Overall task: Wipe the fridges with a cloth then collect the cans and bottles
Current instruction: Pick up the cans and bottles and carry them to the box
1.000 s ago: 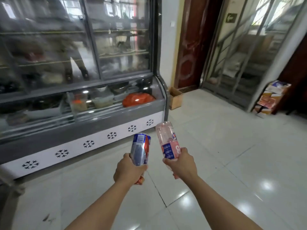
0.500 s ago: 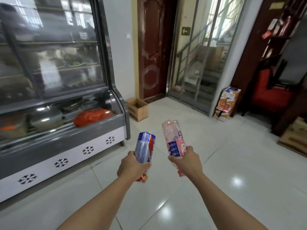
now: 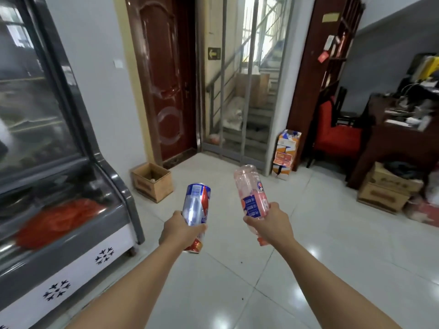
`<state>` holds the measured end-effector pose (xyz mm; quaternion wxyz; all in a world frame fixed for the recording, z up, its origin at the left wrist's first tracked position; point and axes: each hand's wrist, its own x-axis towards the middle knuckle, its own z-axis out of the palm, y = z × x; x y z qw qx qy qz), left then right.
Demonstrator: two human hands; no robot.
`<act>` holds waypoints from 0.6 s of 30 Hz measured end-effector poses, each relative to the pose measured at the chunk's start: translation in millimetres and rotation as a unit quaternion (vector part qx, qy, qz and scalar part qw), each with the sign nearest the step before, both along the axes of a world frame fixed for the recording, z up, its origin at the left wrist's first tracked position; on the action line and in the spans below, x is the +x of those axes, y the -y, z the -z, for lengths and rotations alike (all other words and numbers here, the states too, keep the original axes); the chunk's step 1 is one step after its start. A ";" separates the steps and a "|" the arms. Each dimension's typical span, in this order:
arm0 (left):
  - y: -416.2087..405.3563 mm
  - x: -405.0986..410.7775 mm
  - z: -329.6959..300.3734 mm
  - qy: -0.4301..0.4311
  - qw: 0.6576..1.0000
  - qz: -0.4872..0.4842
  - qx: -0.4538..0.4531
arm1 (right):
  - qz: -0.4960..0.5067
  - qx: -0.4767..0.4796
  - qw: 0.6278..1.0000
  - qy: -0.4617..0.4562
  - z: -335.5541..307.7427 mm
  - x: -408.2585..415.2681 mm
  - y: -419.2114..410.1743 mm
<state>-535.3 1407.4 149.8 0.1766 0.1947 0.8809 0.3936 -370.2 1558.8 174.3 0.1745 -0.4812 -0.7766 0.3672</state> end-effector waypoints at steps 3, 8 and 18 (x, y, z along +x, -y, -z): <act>-51.9 -24.4 -4.3 -0.005 1.000 0.017 -0.001 | 0.019 0.001 1.000 -0.001 -0.8 -20.3 -47.5; -152.8 -63.6 -1.3 -0.005 0.999 0.036 0.007 | 0.025 0.000 1.000 -0.004 3.7 -62.3 -145.1; -365.8 -150.8 -13.0 -0.011 0.998 -0.053 0.014 | -0.036 0.014 0.999 0.003 -6.5 -172.0 -374.0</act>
